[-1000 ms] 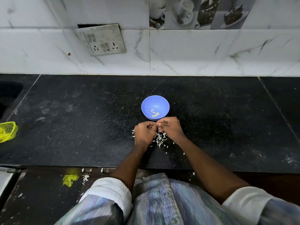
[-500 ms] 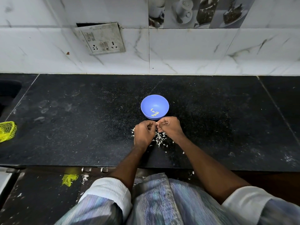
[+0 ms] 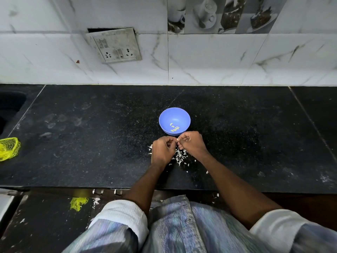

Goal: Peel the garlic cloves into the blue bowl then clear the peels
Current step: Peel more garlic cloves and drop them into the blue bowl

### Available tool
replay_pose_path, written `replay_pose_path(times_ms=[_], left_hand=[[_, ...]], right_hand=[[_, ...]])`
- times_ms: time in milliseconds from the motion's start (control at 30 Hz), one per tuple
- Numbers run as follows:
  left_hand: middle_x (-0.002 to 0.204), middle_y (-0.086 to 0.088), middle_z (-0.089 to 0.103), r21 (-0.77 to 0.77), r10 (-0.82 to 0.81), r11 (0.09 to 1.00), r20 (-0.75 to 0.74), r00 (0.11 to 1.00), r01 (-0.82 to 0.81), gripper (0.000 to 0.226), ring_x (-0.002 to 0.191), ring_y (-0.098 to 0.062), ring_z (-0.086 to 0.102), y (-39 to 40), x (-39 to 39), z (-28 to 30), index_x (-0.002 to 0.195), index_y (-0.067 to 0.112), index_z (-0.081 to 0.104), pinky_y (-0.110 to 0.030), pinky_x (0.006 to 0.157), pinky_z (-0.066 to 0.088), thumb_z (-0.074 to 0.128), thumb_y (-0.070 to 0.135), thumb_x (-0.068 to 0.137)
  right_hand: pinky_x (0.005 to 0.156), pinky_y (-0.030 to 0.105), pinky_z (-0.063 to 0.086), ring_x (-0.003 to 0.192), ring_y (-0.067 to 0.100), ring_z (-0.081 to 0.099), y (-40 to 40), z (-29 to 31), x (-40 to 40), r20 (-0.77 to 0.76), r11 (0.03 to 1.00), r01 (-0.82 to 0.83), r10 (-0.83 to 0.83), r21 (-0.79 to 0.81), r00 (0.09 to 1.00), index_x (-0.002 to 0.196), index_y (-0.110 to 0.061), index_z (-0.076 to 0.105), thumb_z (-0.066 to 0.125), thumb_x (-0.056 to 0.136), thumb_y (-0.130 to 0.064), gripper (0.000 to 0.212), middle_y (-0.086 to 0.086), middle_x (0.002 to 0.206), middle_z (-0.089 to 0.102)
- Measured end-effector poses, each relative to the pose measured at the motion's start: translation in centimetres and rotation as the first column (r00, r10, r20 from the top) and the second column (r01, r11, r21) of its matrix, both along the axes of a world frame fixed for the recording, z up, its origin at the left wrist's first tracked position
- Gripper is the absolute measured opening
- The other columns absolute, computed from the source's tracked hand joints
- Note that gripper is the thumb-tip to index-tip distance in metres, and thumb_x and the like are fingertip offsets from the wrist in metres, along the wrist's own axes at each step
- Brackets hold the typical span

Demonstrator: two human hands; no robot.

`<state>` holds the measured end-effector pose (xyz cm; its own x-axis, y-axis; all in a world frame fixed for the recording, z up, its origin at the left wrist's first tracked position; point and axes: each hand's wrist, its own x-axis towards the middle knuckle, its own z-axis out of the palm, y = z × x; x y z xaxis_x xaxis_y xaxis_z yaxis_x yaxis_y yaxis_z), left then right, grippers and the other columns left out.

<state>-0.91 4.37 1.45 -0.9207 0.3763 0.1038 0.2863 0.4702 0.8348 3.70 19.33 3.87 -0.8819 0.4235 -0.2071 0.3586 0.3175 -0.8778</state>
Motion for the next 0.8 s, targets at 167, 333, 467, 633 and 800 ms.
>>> replay_pose_path(times_ms=[167, 333, 467, 633, 800], left_hand=[[0.079, 0.013, 0.077, -0.008, -0.005, 1.000, -0.006, 1.000, 0.005, 0.014, 0.071, -0.001, 0.071, -0.02, 0.07, 0.22, 0.092, 0.021, 0.083, -0.034, 0.067, 0.060, 0.070, 0.014, 0.091], [0.080, 0.013, 0.077, -0.021, -0.027, 0.999, -0.023, 0.999, 0.027, 0.014, 0.071, -0.002, 0.071, -0.12, 0.16, 0.39, 0.092, 0.020, 0.082, -0.035, 0.066, 0.059, 0.070, 0.013, 0.092], [0.082, 0.011, 0.077, -0.054, -0.055, 0.997, -0.061, 0.997, 0.052, 0.013, 0.072, -0.004, 0.070, -0.18, 0.42, 0.56, 0.093, 0.020, 0.082, -0.034, 0.066, 0.058, 0.071, 0.014, 0.092], [0.082, 0.009, 0.077, -0.055, -0.059, 0.997, -0.085, 0.995, 0.055, 0.013, 0.071, -0.006, 0.069, -0.19, 0.70, 0.84, 0.092, 0.020, 0.083, -0.033, 0.067, 0.055, 0.072, 0.013, 0.092], [0.081, 0.009, 0.077, -0.040, -0.056, 0.998, -0.068, 0.996, 0.053, 0.012, 0.071, -0.006, 0.070, -0.05, 0.80, 0.73, 0.092, 0.021, 0.082, -0.035, 0.066, 0.058, 0.071, 0.015, 0.092]], right_hand=[[0.072, 0.036, 0.065, 0.065, 0.020, 0.075, 0.17, 0.26, 0.22, 0.004, 1.000, -0.016, 0.016, -0.009, 1.000, 0.083, -0.008, 0.077, 0.066, 0.091, -0.002, 0.015, 0.005, 0.069, 0.075], [0.072, 0.035, 0.065, 0.067, 0.021, 0.076, 0.33, 0.49, 0.49, -0.011, 0.999, -0.029, 0.029, -0.024, 1.000, 0.086, -0.006, 0.078, 0.068, 0.092, -0.002, 0.012, 0.007, 0.072, 0.076], [0.072, 0.037, 0.065, 0.068, 0.024, 0.076, 0.42, 0.35, 0.68, -0.006, 0.999, -0.024, 0.024, -0.045, 1.000, 0.086, -0.003, 0.078, 0.068, 0.092, -0.002, 0.011, 0.011, 0.071, 0.076], [0.071, 0.038, 0.065, 0.066, 0.025, 0.076, 0.37, 0.28, 0.67, 0.002, 0.998, -0.007, 0.007, -0.059, 1.000, 0.084, -0.002, 0.077, 0.066, 0.091, 0.000, 0.014, 0.012, 0.069, 0.075], [0.071, 0.037, 0.065, 0.067, 0.025, 0.076, 0.44, 0.20, 0.70, 0.008, 0.996, -0.003, 0.004, -0.086, 1.000, 0.085, -0.002, 0.077, 0.065, 0.091, 0.001, 0.014, 0.014, 0.071, 0.075]])
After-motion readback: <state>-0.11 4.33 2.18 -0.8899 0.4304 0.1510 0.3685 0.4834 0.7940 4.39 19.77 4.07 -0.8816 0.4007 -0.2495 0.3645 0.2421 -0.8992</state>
